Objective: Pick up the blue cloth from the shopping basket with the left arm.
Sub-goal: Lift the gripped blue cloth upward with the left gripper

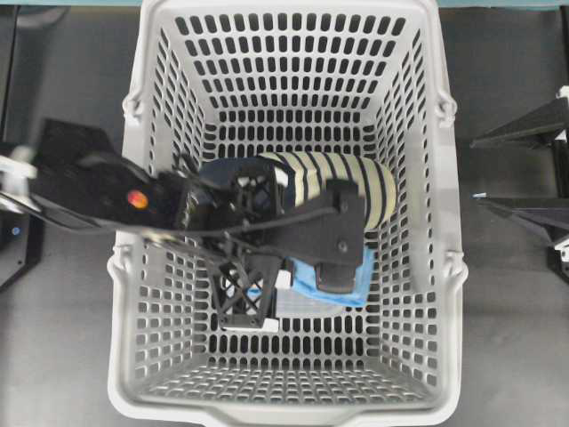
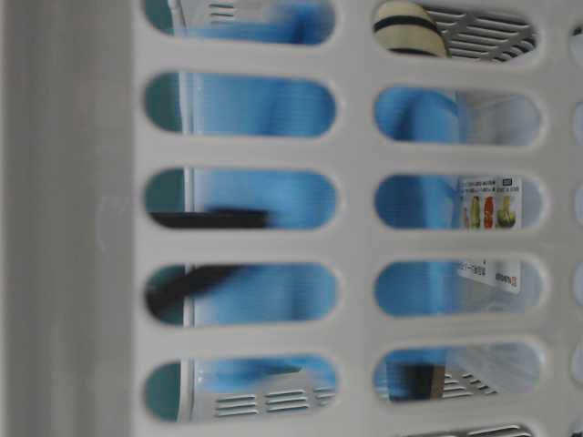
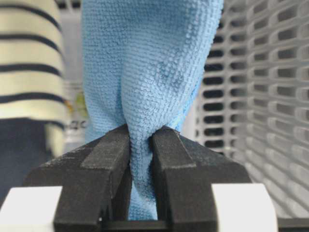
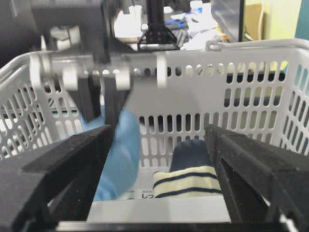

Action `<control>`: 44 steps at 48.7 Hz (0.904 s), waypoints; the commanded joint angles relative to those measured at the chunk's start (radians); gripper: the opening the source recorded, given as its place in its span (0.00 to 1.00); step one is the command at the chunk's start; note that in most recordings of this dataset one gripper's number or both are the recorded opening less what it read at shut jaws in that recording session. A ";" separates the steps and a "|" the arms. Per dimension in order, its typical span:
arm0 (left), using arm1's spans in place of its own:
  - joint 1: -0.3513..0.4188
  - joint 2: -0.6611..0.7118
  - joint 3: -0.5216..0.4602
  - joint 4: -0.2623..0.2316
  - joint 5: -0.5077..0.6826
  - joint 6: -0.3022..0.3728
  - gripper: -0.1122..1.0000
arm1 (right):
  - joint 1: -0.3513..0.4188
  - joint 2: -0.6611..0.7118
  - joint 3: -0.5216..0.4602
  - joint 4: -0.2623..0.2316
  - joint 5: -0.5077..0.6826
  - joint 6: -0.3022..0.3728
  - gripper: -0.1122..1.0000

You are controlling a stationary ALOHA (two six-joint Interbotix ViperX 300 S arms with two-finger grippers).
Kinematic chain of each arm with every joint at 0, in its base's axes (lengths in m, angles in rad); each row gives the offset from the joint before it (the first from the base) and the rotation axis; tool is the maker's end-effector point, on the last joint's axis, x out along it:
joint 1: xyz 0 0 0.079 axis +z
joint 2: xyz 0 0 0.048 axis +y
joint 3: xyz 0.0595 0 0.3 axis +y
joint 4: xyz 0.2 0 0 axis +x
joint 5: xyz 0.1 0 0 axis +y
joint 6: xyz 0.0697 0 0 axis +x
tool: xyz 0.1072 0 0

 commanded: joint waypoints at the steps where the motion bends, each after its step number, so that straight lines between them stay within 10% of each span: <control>1: -0.002 -0.055 -0.133 0.003 0.107 0.002 0.18 | -0.002 0.003 -0.017 0.003 -0.008 0.000 0.78; 14: -0.002 -0.064 -0.314 0.005 0.299 0.002 0.18 | -0.002 0.003 -0.017 0.003 -0.008 0.002 0.78; 44: 0.003 -0.046 -0.321 0.005 0.310 0.000 0.18 | -0.002 0.003 -0.014 0.003 -0.008 0.000 0.78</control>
